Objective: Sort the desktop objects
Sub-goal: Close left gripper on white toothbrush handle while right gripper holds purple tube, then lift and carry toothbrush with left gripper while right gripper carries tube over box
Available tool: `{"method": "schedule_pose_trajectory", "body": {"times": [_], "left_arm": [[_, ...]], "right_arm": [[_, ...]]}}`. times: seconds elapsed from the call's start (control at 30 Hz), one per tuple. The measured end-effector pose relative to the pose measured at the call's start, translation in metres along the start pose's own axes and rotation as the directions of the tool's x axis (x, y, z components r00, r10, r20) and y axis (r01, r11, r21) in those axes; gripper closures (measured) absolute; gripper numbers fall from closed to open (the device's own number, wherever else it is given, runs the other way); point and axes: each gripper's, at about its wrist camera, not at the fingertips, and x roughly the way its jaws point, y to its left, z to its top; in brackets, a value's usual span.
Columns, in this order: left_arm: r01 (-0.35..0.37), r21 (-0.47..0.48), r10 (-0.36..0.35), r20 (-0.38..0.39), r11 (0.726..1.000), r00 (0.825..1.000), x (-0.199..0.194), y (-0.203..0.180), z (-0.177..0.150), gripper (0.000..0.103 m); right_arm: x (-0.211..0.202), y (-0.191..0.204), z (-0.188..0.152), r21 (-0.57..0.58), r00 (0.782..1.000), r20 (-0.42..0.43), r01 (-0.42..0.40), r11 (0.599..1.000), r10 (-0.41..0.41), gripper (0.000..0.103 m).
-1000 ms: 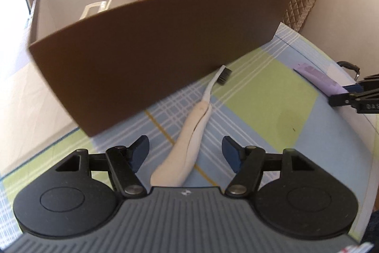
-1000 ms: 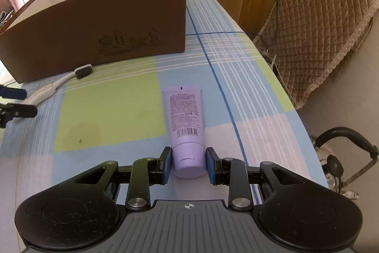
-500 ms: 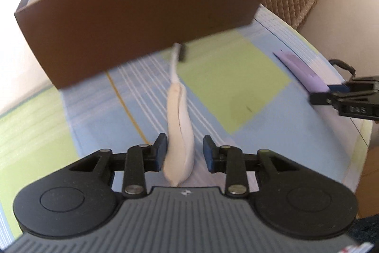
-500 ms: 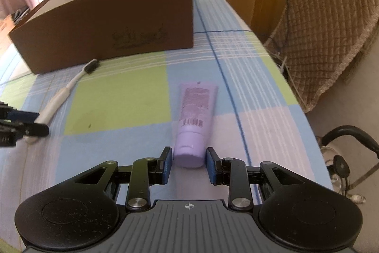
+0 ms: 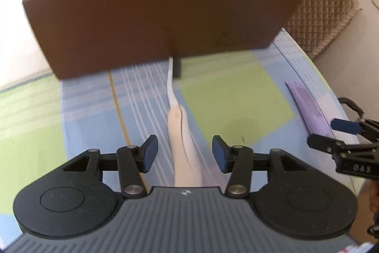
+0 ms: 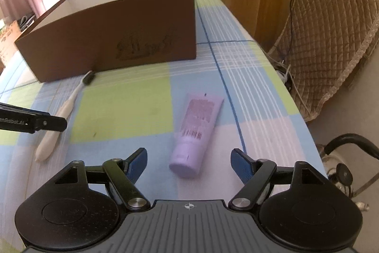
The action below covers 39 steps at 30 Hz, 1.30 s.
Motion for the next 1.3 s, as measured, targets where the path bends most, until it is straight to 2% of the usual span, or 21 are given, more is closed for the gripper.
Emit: {"method": "schedule_pose_trajectory", "body": {"times": [0.2, 0.27, 0.33, 0.37, 0.47, 0.63, 0.73, 0.87, 1.0, 1.07, 1.1, 1.3], "left_arm": [[-0.042, 0.037, 0.042, 0.013, 0.998, 0.999, 0.008, -0.006, 0.003, 0.072], [-0.046, 0.051, 0.045, 0.017, 0.998, 0.999, 0.006, -0.007, -0.001, 0.073], [-0.051, 0.059, 0.05, 0.017, 0.997, 0.999, 0.003, -0.007, -0.006, 0.082], [-0.053, 0.059, 0.052, 0.015, 0.997, 0.999, 0.001, -0.006, -0.008, 0.082], [-0.051, 0.027, 0.052, -0.002, 0.998, 0.999, -0.006, 0.0, -0.015, 0.086], [-0.049, -0.008, 0.048, -0.033, 0.999, 0.998, -0.024, 0.002, -0.038, 0.086], [-0.045, -0.022, 0.045, -0.034, 0.999, 0.998, -0.028, 0.002, -0.045, 0.085], [-0.053, -0.021, 0.052, -0.038, 0.998, 0.998, -0.024, -0.002, -0.037, 0.083], [-0.07, 0.013, 0.07, -0.032, 0.997, 0.997, -0.019, -0.008, -0.033, 0.083], [-0.07, 0.026, 0.071, -0.033, 0.997, 0.997, -0.018, -0.01, -0.033, 0.083], [-0.069, 0.032, 0.07, -0.034, 0.997, 0.997, -0.018, -0.011, -0.034, 0.087], [-0.036, 0.003, 0.036, -0.044, 0.999, 0.998, -0.023, -0.005, -0.039, 0.087]], "right_arm": [[0.013, 0.001, 0.012, -0.015, 0.999, 0.028, 0.029, 0.999, -0.028, 0.031], [0.018, 0.0, 0.013, -0.017, 0.999, 0.021, 0.035, 0.999, -0.034, 0.046], [0.022, -0.001, 0.013, -0.014, 0.999, 0.014, 0.037, 0.999, -0.037, 0.056], [0.024, -0.001, 0.012, -0.018, 0.999, 0.011, 0.037, 0.999, -0.037, 0.063], [0.023, 0.005, 0.008, -0.092, 0.999, 0.031, 0.029, 0.995, -0.026, 0.073], [0.015, 0.018, -0.004, -0.178, 0.998, 0.016, -0.056, 0.982, 0.06, 0.073], [0.012, 0.021, -0.01, -0.186, 0.998, 0.024, -0.055, 0.981, 0.061, 0.071], [0.016, 0.021, -0.005, -0.167, 0.998, 0.024, -0.046, 0.985, 0.051, 0.067], [0.021, 0.026, -0.001, -0.178, 0.999, 0.021, -0.045, 0.983, 0.05, 0.067], [0.022, 0.027, 0.0, -0.188, 0.998, 0.012, -0.05, 0.981, 0.053, 0.071], [0.021, 0.027, -0.001, -0.189, 0.998, 0.007, -0.055, 0.98, 0.057, 0.071], [0.015, 0.032, -0.005, -0.188, 0.996, -0.032, -0.088, 0.978, 0.083, 0.072]]}}
